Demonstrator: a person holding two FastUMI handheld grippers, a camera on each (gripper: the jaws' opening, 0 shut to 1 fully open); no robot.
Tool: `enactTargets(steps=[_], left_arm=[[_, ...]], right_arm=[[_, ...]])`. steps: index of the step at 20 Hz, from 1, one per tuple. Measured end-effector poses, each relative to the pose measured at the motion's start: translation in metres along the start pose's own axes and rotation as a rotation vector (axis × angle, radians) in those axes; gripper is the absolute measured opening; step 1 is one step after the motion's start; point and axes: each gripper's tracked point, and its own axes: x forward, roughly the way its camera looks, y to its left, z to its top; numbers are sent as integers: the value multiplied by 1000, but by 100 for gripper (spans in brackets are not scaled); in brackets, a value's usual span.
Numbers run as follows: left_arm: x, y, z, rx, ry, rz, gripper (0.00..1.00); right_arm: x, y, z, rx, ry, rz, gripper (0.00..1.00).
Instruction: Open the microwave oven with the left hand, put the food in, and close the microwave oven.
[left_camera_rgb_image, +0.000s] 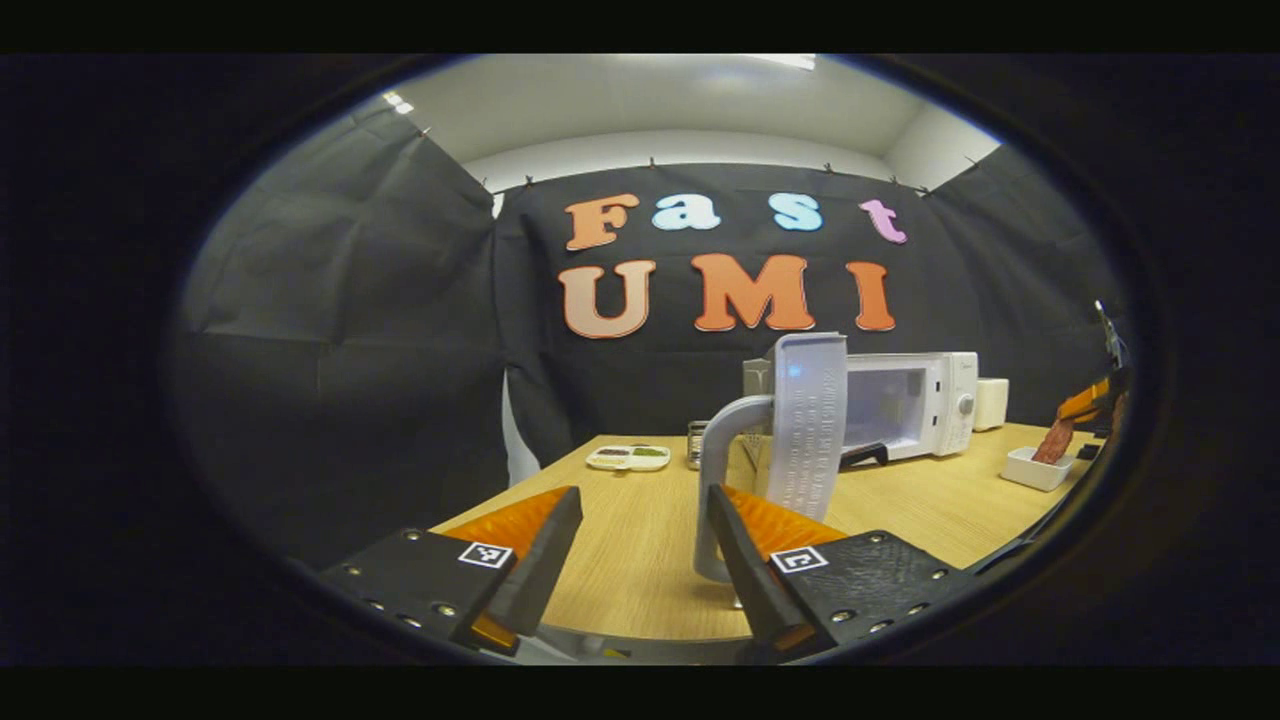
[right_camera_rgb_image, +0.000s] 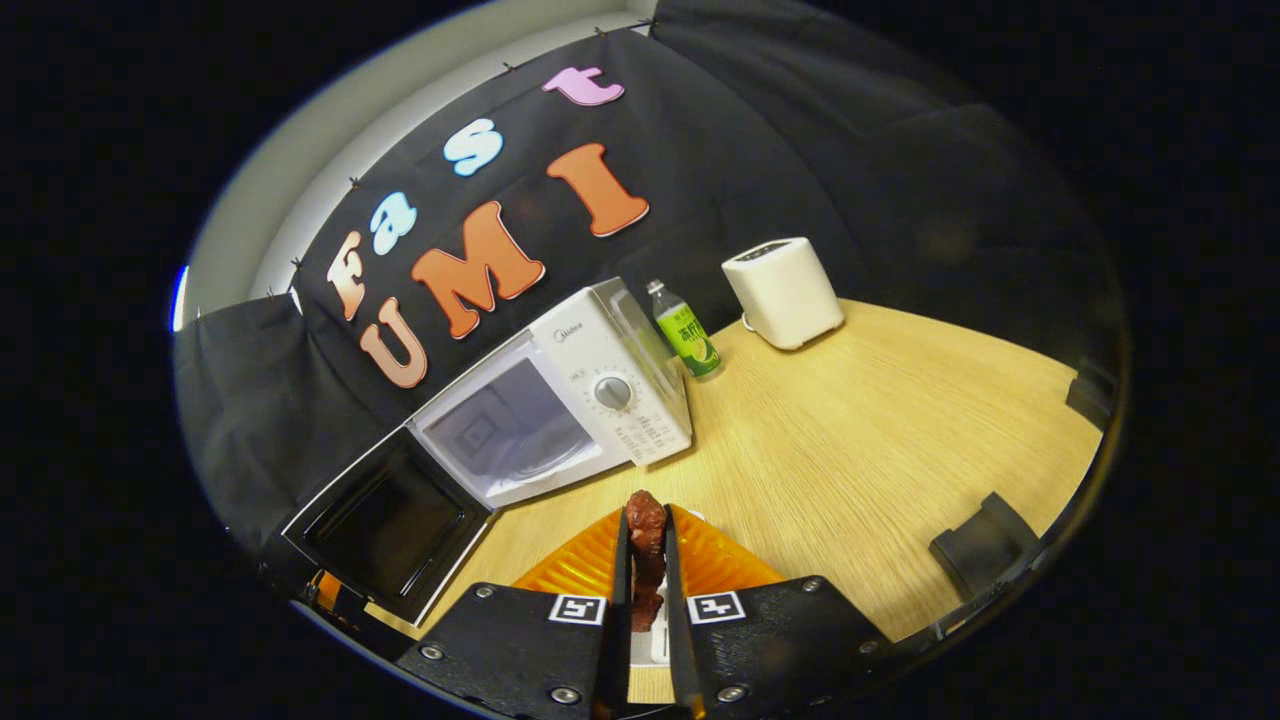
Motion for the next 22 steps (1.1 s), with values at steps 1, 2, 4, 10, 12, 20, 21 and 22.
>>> enactTargets(steps=[1, 2, 4, 10, 12, 20, 21, 22], left_arm=[[1, 1, 1, 5, 1, 1, 77], [2, 1, 1, 5, 1, -4, 77], [2, -1, 0, 5, 2, -12, 77], [0, -5, -11, -5, 28, -38, 76], [-3, -5, -11, -34, 22, -43, 76], [-4, 3, -21, -56, 23, -42, 77], [-6, 8, -22, -57, 21, -32, 76], [-7, 13, -22, -54, 20, -18, 77]], right_arm=[[2, 8, 8, -14, -15, 8, 16], [4, 18, 16, -20, -28, 21, 16], [13, 41, 28, -33, -48, 57, 16], [58, 108, 44, -102, -107, 130, 16], [76, 128, 48, -112, -125, 136, 16], [154, 181, 38, -72, -170, 102, 16], [164, 183, 34, -53, -168, 95, 16], [174, 185, 30, -35, -162, 85, 16]])
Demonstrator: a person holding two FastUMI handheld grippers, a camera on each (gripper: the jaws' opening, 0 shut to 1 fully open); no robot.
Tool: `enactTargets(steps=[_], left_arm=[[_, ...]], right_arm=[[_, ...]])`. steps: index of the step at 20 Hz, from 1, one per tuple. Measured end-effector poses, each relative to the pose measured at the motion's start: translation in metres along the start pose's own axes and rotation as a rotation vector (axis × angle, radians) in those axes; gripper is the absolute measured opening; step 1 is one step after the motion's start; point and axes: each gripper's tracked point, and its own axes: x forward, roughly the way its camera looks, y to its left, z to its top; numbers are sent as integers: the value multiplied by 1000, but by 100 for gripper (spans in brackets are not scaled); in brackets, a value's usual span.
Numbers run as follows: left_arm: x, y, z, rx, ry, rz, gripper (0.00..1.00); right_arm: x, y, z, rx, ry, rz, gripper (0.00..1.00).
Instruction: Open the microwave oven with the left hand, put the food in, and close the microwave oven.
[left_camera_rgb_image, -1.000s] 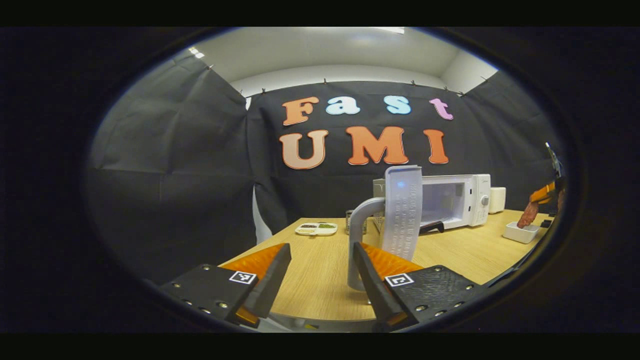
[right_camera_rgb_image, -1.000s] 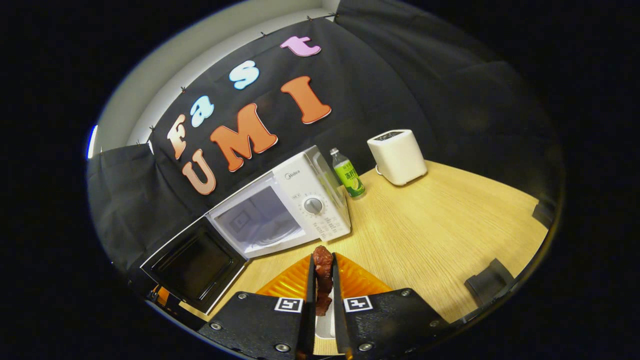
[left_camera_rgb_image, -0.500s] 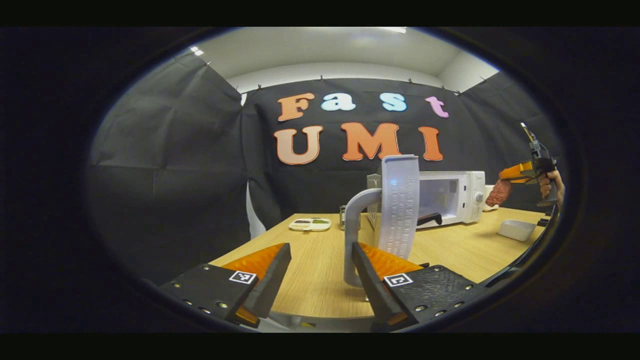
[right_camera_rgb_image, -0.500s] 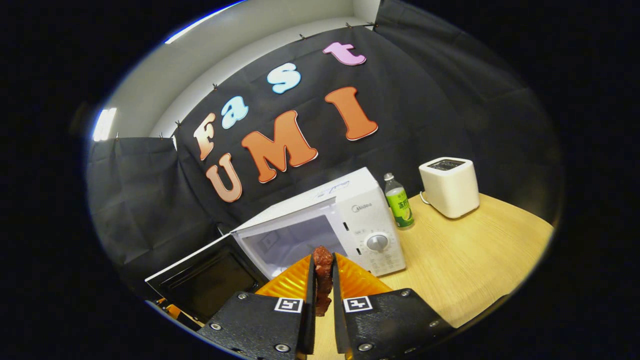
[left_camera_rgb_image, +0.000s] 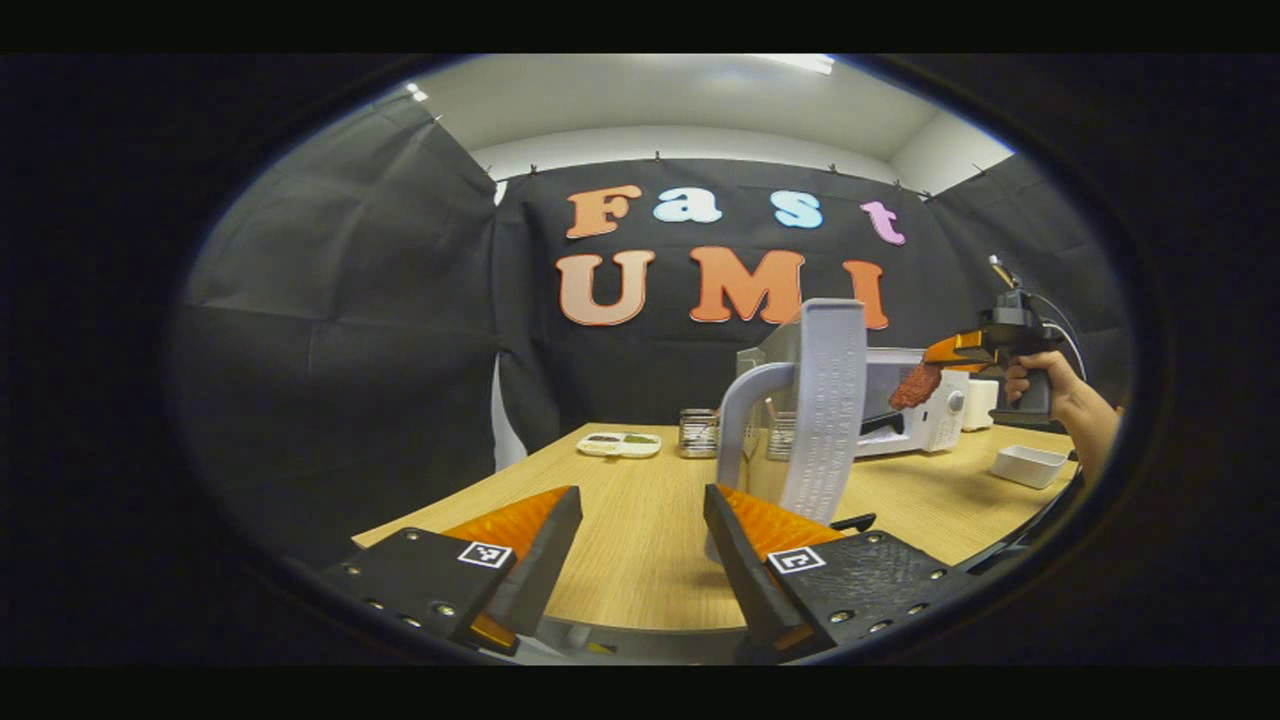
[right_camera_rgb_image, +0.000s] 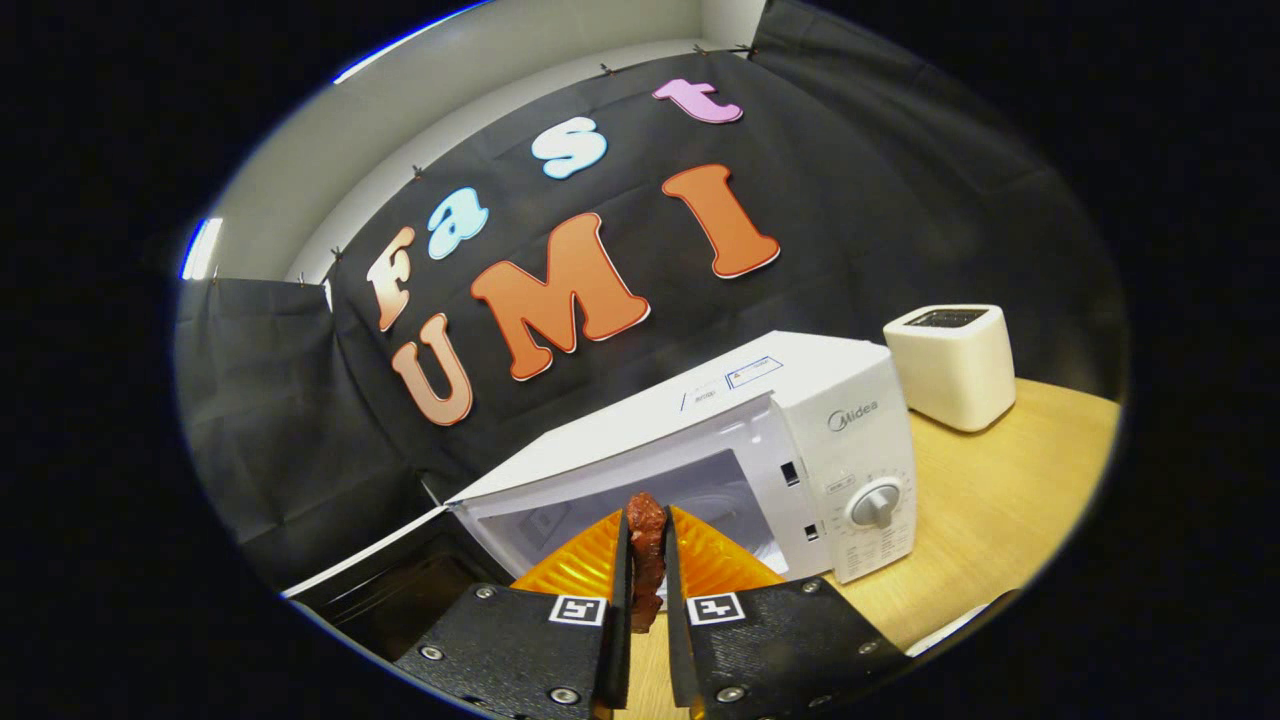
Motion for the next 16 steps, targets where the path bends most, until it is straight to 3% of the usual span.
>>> enactTargets(steps=[4, 12, 16], left_arm=[[-2, 22, 1, 23, 0, 55, 76], [-7, 44, 0, 17, 13, 121, 77], [-9, 55, -5, 18, 28, 156, 77]], right_arm=[[35, -8, -22, 52, 20, -63, 16], [91, 12, -58, 312, -2, -86, 16], [108, 10, -71, 391, -51, -142, 16]])
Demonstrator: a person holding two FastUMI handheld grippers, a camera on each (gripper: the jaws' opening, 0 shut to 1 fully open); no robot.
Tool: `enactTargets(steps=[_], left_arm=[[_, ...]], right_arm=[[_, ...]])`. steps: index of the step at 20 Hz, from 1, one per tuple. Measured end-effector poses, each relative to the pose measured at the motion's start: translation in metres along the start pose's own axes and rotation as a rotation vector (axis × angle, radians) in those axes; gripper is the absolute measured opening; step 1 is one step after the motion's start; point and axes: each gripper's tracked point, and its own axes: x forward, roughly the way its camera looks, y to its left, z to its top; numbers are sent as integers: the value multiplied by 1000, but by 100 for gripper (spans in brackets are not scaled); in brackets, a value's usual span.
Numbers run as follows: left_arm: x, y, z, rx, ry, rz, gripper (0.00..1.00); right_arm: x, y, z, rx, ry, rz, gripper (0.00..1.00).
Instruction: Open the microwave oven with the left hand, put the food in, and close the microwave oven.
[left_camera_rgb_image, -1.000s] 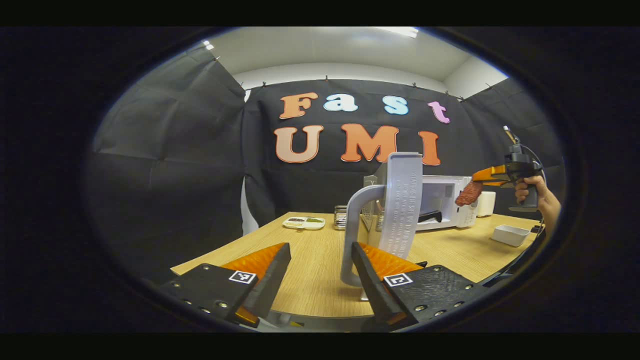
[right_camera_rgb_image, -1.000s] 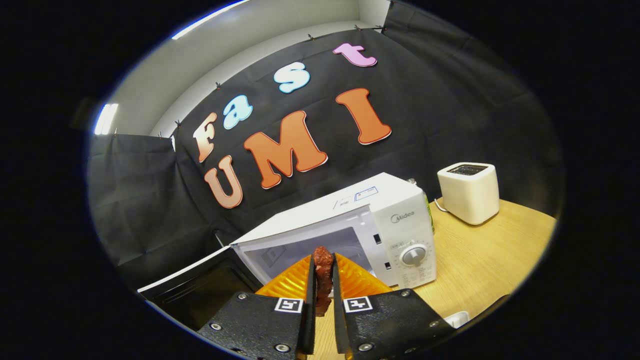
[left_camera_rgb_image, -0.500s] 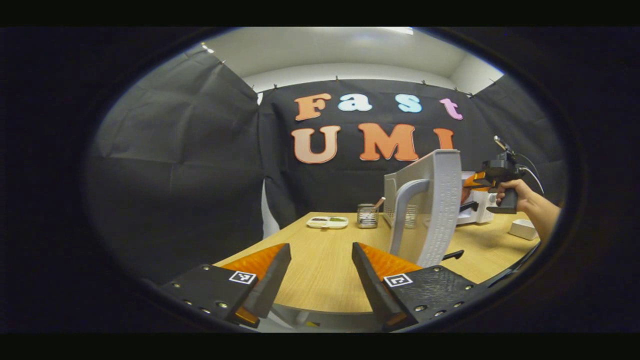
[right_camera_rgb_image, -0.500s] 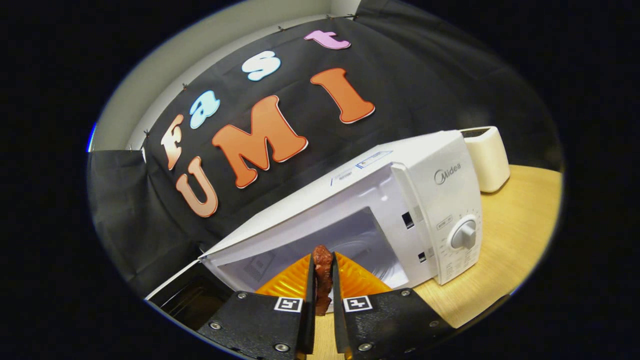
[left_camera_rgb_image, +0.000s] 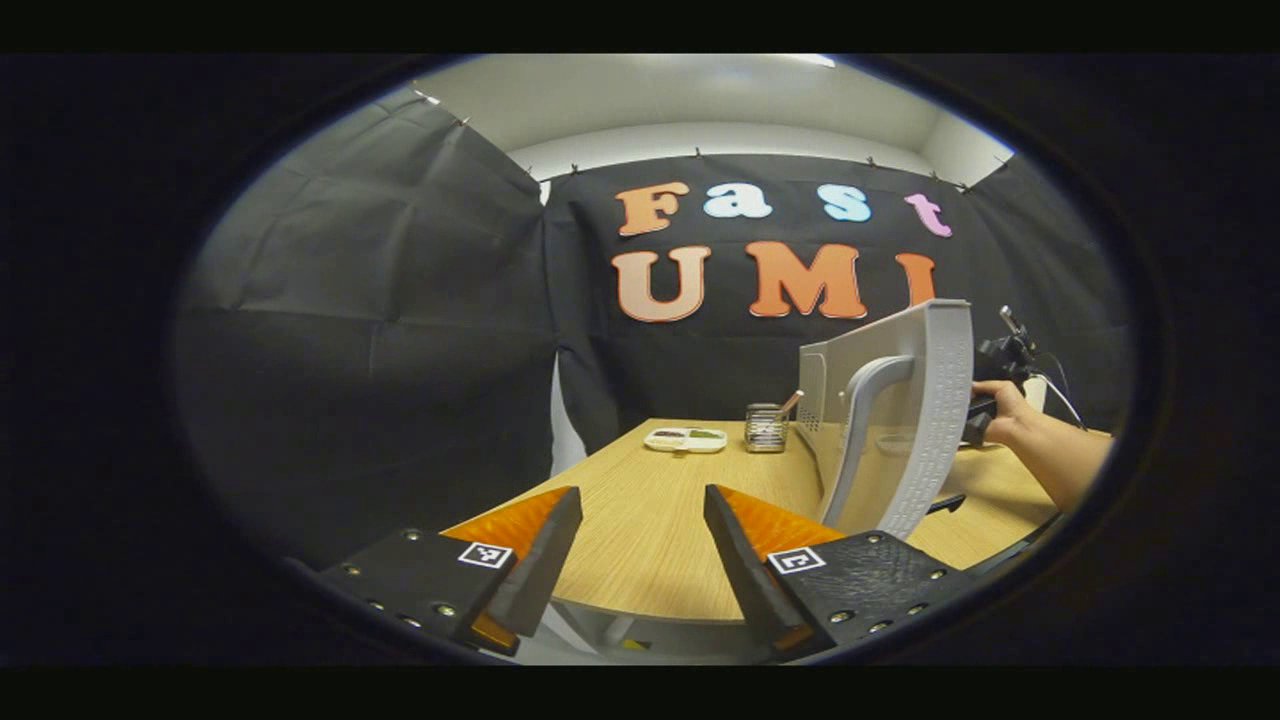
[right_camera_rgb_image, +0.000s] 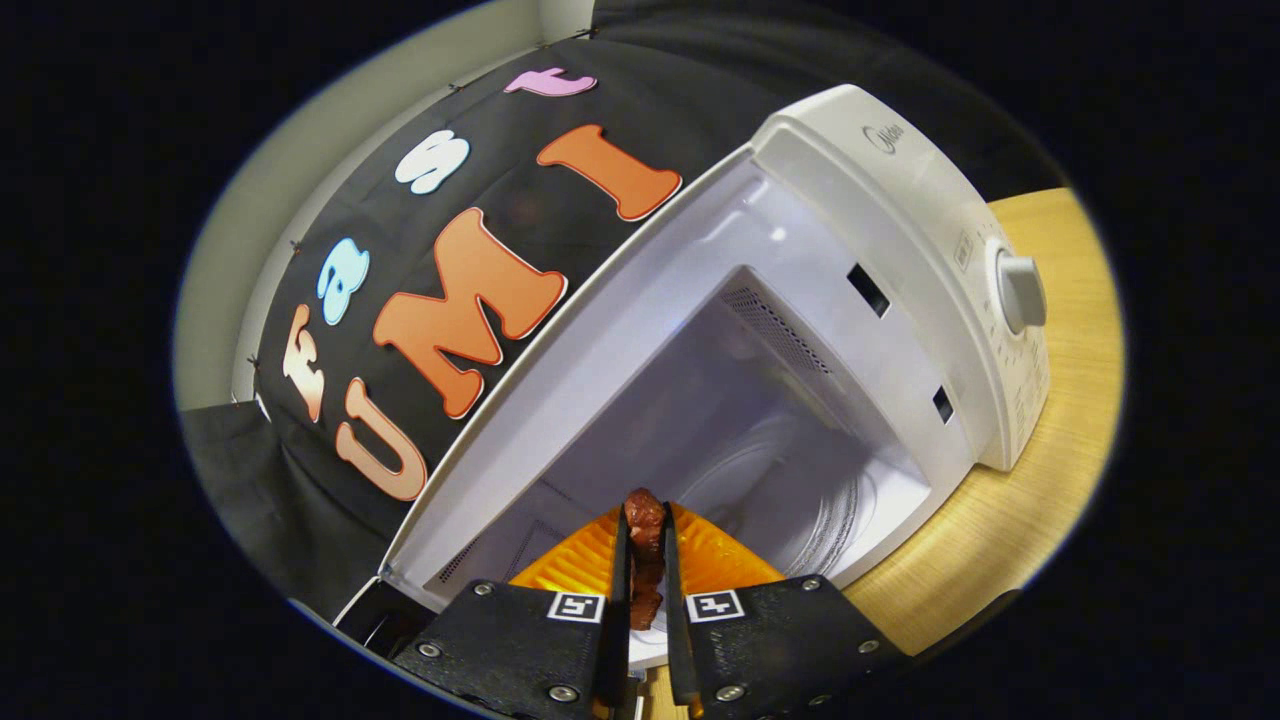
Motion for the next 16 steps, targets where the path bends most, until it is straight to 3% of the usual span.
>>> enactTargets(steps=[9, 16], left_arm=[[-12, 19, -4, -9, 19, 48, 77], [-20, 24, -3, 10, 23, 63, 77]], right_arm=[[48, -25, -10, 86, -88, -103, 16], [68, -22, -23, 98, -138, -150, 16]])
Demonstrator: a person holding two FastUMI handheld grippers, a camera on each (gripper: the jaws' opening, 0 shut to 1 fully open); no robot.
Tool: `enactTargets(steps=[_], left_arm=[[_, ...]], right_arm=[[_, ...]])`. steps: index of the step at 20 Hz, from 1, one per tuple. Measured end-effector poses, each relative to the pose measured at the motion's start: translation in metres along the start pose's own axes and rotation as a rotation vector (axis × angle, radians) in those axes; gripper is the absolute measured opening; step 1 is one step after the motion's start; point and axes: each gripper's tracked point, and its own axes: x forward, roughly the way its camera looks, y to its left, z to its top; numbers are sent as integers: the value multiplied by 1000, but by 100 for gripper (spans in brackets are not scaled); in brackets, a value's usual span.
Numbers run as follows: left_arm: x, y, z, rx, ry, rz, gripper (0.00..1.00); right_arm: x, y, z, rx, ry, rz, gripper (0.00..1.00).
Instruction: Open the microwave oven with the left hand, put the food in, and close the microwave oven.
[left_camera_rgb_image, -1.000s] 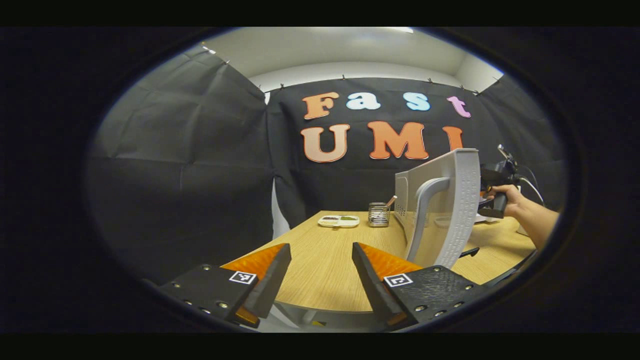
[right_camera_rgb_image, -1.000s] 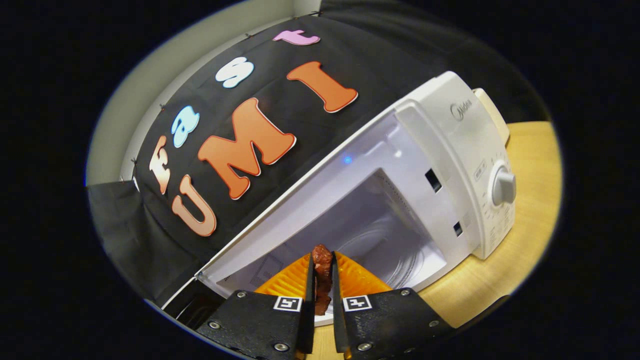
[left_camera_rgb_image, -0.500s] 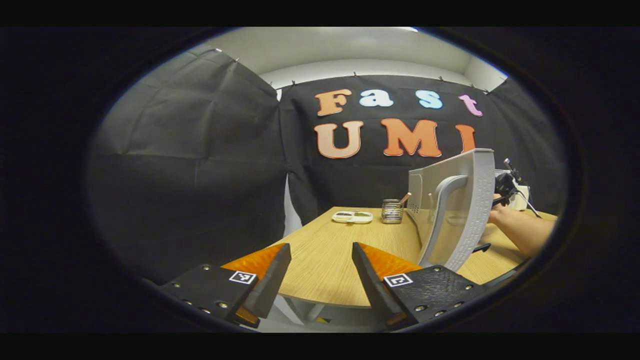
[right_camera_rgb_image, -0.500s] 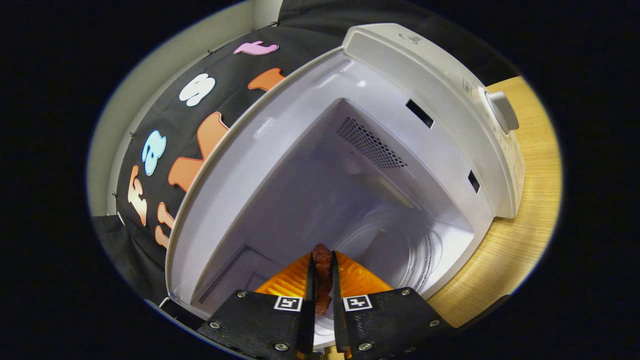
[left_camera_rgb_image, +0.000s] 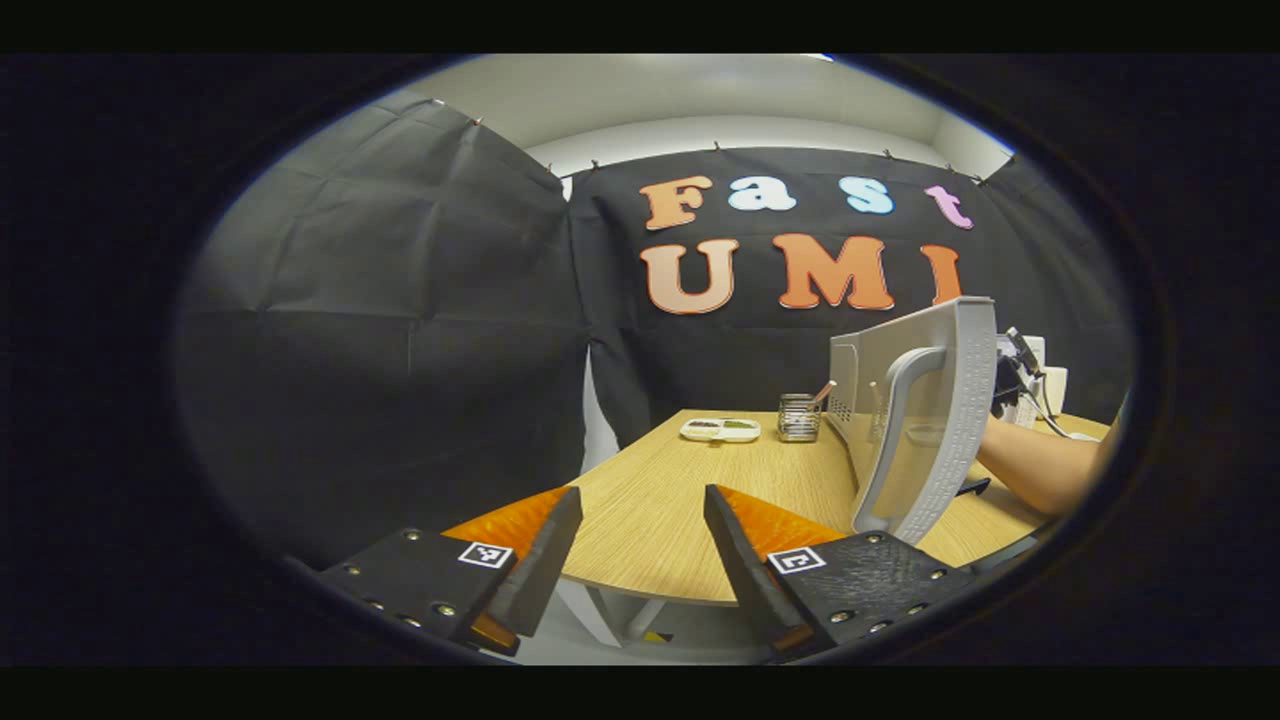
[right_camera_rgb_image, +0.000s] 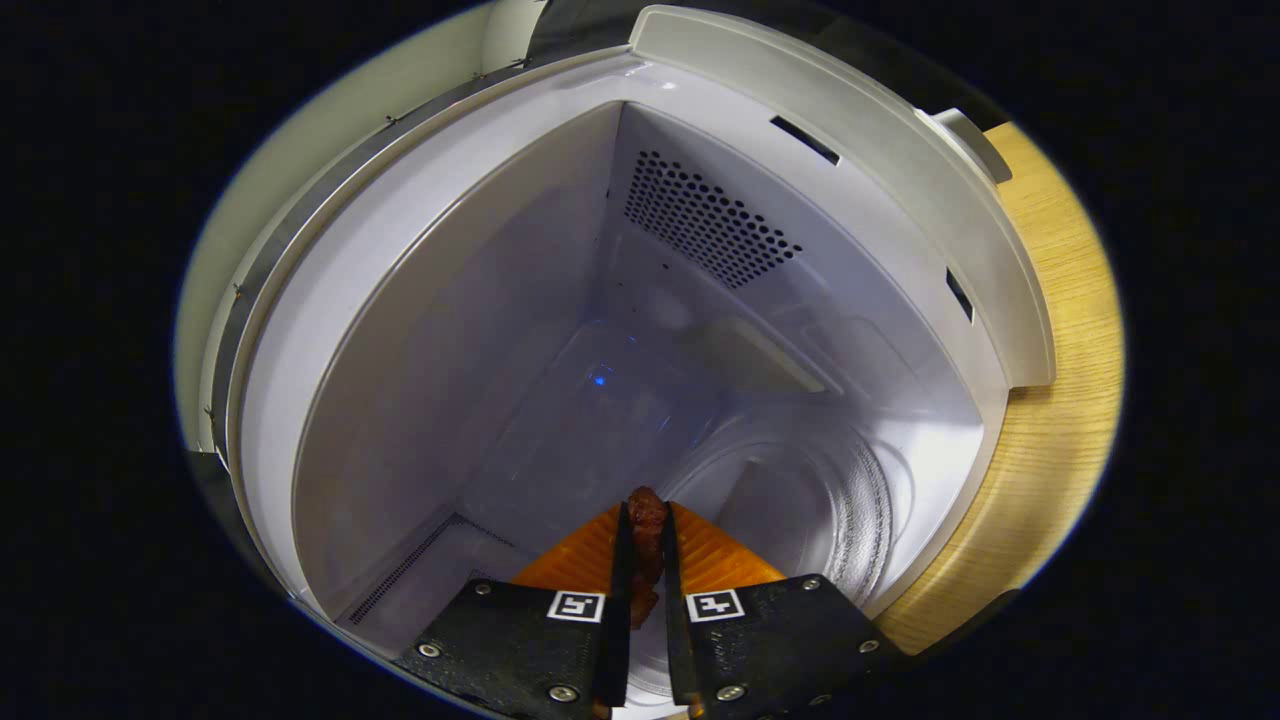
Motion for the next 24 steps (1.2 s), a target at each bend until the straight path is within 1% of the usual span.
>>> enactTargets(steps=[3, 5, 6, 7, 8, 9, 10, 11, 12, 14, 16, 20, 22, 24], left_arm=[[-1, 2, 1, 4, -3, 4, 77], [0, 3, 2, -4, -9, 3, 77], [2, 3, -1, -18, -1, 3, 77], [4, 3, -6, -29, 8, 7, 77], [4, 2, -7, -37, 11, 9, 77], [4, 2, -7, -44, 10, 11, 77], [4, 1, -5, -47, 7, 13, 77], [3, -1, -4, -50, 2, 10, 77], [3, -3, -3, -52, -1, 8, 77], [3, -5, -3, -53, 0, 10, 77], [2, -8, 0, -59, -11, 5, 77], [9, -17, 2, -45, -6, -1, 77], [18, -23, 5, -36, -5, -12, 77], [25, -36, 8, -29, 0, -41, 77]], right_arm=[[0, -3, -9, 7, 19, -28, 20], [-4, 3, -18, 22, 70, -14, 22], [-12, 7, -20, 15, 88, 3, 38], [-14, 10, -23, -1, 101, 9, 41], [-20, 13, -21, -25, 105, 13, 57], [-25, 15, -18, -51, 103, 20, 60], [-27, 17, -13, -93, 93, 23, 75], [-30, 13, -9, -136, 84, 23, 83], [-31, 11, -1, -161, 67, 23, 86], [-29, 2, 5, -226, 80, 8, 90], [-29, -5, 8, -226, 105, -3, 93], [-42, 2, 26, -239, 73, 49, 93], [-57, 2, 30, -259, 79, 76, 93], [-77, -2, 36, -300, 81, 102, 93]])
